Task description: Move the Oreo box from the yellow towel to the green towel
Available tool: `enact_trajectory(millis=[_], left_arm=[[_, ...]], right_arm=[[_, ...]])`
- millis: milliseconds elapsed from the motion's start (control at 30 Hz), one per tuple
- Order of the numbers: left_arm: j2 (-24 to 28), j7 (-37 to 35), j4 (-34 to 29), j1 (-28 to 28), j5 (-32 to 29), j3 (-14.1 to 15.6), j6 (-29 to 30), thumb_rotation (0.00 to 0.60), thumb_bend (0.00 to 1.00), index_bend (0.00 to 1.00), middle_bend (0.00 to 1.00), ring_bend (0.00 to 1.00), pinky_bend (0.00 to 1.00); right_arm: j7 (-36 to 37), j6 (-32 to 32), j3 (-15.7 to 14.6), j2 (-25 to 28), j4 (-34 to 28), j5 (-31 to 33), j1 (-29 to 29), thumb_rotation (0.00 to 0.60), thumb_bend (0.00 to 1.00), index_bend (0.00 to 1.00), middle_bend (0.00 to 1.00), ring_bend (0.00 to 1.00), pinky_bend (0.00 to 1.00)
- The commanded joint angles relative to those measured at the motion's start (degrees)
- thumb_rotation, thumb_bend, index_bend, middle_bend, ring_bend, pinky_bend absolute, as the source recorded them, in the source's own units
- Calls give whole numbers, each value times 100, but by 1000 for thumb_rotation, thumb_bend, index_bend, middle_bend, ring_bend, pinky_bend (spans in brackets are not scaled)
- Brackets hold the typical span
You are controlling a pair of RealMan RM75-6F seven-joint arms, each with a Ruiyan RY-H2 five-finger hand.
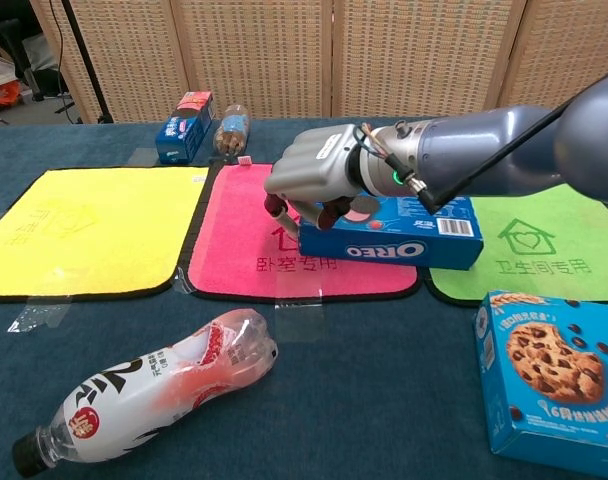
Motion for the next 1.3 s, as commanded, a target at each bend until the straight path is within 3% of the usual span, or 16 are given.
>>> enact_trajectory(millis=[33, 633, 1000, 1100, 1233, 1267, 1300], left_arm=[[-7, 28, -17, 0, 25, 4, 0, 600, 299, 0, 0, 0, 0], [-91, 256, -155, -1, 200, 34, -1, 600, 299, 0, 0, 0, 0], [-68, 204, -247, 44, 295, 27, 40, 600, 299, 0, 0, 0, 0], [-62, 173, -267, 63, 336, 30, 57, 600, 299, 0, 0, 0, 0], [-65, 156, -290, 82, 394, 42, 81, 600, 299, 0, 0, 0, 0], [-67, 157, -299, 91, 414, 51, 92, 600, 296, 0, 0, 0, 0], [-69, 158, -303, 101, 434, 59, 104, 600, 291, 0, 0, 0, 0]], right_arm=[[-94, 7, -169, 127, -73, -3, -28, 600, 1000, 442, 306, 193, 174], [172, 330, -1020, 1164, -532, -185, -654, 600, 1000, 469, 333, 222, 191], [553, 458, -1191, 1450, -609, -354, -1016, 600, 1000, 474, 325, 221, 206], [1026, 655, -1103, 1588, -803, -809, -1167, 600, 1000, 450, 275, 191, 210], [2154, 1300, -918, 1901, -1183, -1890, -1444, 600, 999, 294, 177, 113, 210], [2519, 1581, -863, 1999, -1233, -2238, -1527, 600, 961, 265, 157, 99, 210], [2831, 1859, -831, 2076, -1229, -2553, -1608, 600, 831, 222, 126, 72, 210]])
